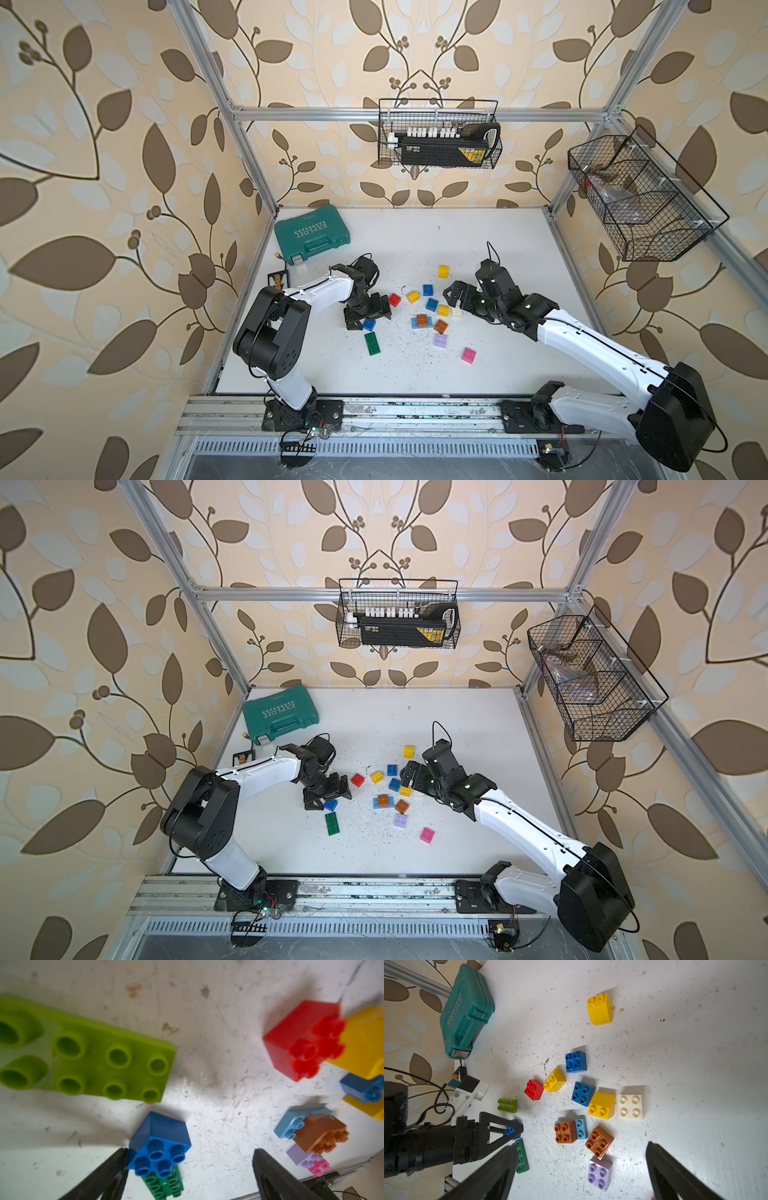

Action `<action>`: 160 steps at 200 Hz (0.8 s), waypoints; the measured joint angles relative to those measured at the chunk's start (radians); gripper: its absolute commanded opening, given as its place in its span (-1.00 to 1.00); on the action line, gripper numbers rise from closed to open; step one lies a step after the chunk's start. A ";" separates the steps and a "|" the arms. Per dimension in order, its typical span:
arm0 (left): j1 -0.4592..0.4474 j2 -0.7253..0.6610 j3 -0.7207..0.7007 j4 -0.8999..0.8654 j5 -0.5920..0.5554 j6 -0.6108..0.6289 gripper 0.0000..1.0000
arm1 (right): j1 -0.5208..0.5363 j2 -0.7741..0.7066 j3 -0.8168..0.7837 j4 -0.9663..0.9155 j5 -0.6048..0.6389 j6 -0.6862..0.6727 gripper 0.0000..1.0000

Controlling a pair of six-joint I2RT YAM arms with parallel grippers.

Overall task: Assemble the number 1 with lego
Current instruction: Move the lego brick at the center of the board, then pick up the lego brick from the center of the board.

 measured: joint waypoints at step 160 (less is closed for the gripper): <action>-0.063 0.078 0.161 -0.108 -0.107 0.155 0.65 | -0.007 0.001 -0.005 0.006 -0.008 0.001 0.98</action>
